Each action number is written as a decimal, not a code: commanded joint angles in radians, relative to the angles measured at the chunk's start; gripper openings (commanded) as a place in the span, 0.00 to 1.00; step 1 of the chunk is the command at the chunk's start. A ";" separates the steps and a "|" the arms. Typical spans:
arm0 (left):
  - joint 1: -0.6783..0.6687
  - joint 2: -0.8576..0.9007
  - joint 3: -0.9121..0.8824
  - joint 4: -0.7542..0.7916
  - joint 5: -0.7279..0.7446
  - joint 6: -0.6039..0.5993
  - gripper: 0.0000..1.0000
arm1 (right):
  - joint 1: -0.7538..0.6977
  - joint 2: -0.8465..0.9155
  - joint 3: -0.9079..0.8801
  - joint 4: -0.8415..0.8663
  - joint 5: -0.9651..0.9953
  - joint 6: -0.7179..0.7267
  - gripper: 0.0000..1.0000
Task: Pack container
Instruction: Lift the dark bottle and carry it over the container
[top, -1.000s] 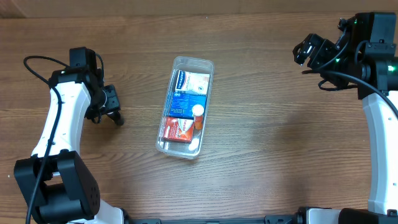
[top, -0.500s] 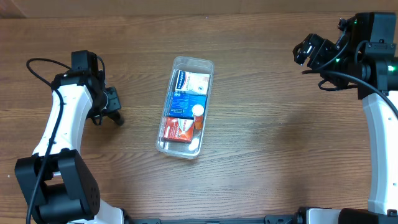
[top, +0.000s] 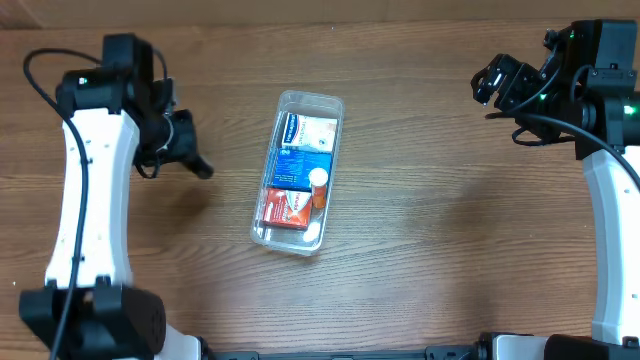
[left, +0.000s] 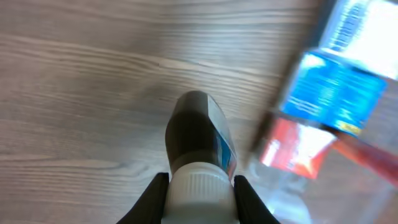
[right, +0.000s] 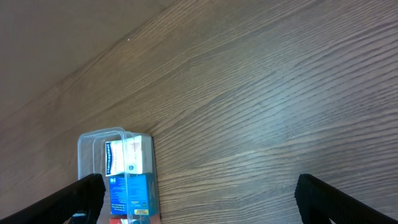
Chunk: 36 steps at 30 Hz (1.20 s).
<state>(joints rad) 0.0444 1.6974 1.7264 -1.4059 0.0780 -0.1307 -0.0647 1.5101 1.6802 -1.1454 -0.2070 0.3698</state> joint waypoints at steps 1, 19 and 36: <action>-0.105 -0.158 0.050 -0.024 0.080 -0.052 0.05 | -0.003 -0.009 0.008 0.002 -0.004 0.005 1.00; -0.608 -0.280 -0.182 0.028 -0.112 -0.484 0.04 | -0.003 -0.009 0.008 0.002 -0.004 0.005 1.00; -0.608 -0.279 -0.182 -0.038 -0.050 0.715 0.04 | -0.003 -0.009 0.008 0.002 -0.004 0.005 1.00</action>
<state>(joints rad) -0.5613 1.4288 1.5429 -1.4467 -0.0223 0.2714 -0.0647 1.5101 1.6802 -1.1454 -0.2066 0.3698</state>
